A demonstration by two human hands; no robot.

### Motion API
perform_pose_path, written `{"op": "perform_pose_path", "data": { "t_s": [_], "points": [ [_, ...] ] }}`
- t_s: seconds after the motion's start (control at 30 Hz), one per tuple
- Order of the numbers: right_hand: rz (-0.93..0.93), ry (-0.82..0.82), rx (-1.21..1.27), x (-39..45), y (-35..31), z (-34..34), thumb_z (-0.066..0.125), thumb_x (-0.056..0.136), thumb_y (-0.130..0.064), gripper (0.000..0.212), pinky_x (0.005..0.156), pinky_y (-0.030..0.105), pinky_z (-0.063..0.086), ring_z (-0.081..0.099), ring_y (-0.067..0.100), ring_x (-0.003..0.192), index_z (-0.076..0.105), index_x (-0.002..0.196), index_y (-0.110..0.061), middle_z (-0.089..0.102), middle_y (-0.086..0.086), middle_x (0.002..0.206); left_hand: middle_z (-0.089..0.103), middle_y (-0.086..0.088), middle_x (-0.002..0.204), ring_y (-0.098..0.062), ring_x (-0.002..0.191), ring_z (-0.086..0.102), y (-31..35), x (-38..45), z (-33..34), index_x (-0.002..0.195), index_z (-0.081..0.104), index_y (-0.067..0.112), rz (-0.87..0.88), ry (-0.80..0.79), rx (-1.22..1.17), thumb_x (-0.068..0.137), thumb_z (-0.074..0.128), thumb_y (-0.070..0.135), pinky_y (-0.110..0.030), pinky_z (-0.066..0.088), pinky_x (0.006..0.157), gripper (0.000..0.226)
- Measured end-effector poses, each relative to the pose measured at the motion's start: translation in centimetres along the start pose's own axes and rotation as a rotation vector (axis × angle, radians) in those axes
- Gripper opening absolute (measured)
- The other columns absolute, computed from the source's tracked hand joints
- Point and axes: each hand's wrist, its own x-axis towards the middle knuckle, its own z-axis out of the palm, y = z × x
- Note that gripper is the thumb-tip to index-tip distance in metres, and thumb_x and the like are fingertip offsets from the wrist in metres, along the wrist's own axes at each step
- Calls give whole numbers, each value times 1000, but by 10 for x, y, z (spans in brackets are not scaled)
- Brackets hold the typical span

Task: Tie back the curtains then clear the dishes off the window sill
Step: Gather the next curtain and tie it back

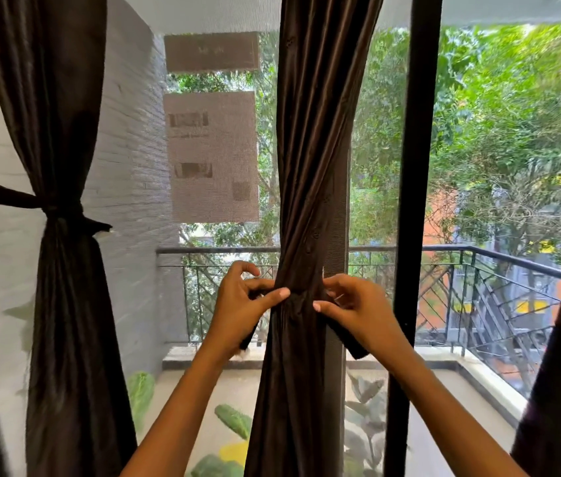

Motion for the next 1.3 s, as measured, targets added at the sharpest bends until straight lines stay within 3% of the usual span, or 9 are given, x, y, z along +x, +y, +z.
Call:
{"op": "perform_pose_path", "data": {
  "t_s": [0.17,0.3,0.5,0.57,0.8,0.9,1.0,1.2,1.3],
  "points": [
    [287,83,295,5,-20,-11,86,63,-20,31,59,21,52,66,11,59,66,83,-8,68,4,64,67,5,71,-2,65,65,3,-7,15,88,45,6,142,202,205,70,80,4,-17,52,64,40],
    [430,230,786,5,-36,2,77,73,-1,17,50,16,51,62,7,51,61,74,-5,64,4,59,58,11,88,-10,61,59,2,-17,31,93,45,21,327,342,350,71,80,5,-20,48,57,45],
    [370,483,753,-4,-35,27,80,71,-9,13,62,22,55,70,16,66,68,75,-7,70,10,70,49,-10,115,11,102,50,-5,-35,37,112,64,20,637,270,474,68,69,-20,-4,41,83,60],
    [332,502,691,-4,-31,34,81,71,-12,14,66,27,57,71,18,70,69,77,-10,72,8,74,52,-10,111,15,97,50,-6,-30,36,107,70,16,657,273,492,68,70,-18,-4,40,81,51],
    [45,244,370,-17,-26,26,73,81,-10,19,77,26,58,69,3,86,70,98,-20,72,-4,95,71,-1,80,0,73,64,5,-12,21,84,77,16,159,250,217,70,81,11,-22,50,69,16],
    [-121,209,109,-30,-27,30,78,70,-49,41,68,17,54,62,-1,89,70,98,-20,59,-12,105,74,-3,74,-18,73,72,10,-5,19,80,78,16,-8,201,112,68,83,13,-42,58,73,13],
    [-223,210,-129,-35,-29,35,70,62,-71,58,63,11,47,56,-1,85,68,92,-23,52,-14,101,74,-3,71,-19,70,72,12,-5,24,77,77,17,-61,199,121,68,83,15,-44,59,72,11],
    [-287,140,-228,-40,-31,41,70,64,-67,56,57,15,49,60,-2,62,65,107,-31,67,-18,82,73,-4,68,-19,67,71,14,-4,27,74,77,16,-82,196,147,69,83,17,-44,59,72,8],
    [-340,183,-248,-41,-28,43,68,77,-49,33,54,16,48,60,-1,60,68,103,-29,68,-16,81,74,-5,70,-21,69,72,14,-5,28,77,77,13,-90,193,130,68,83,15,-45,59,72,11]
  ]
}}
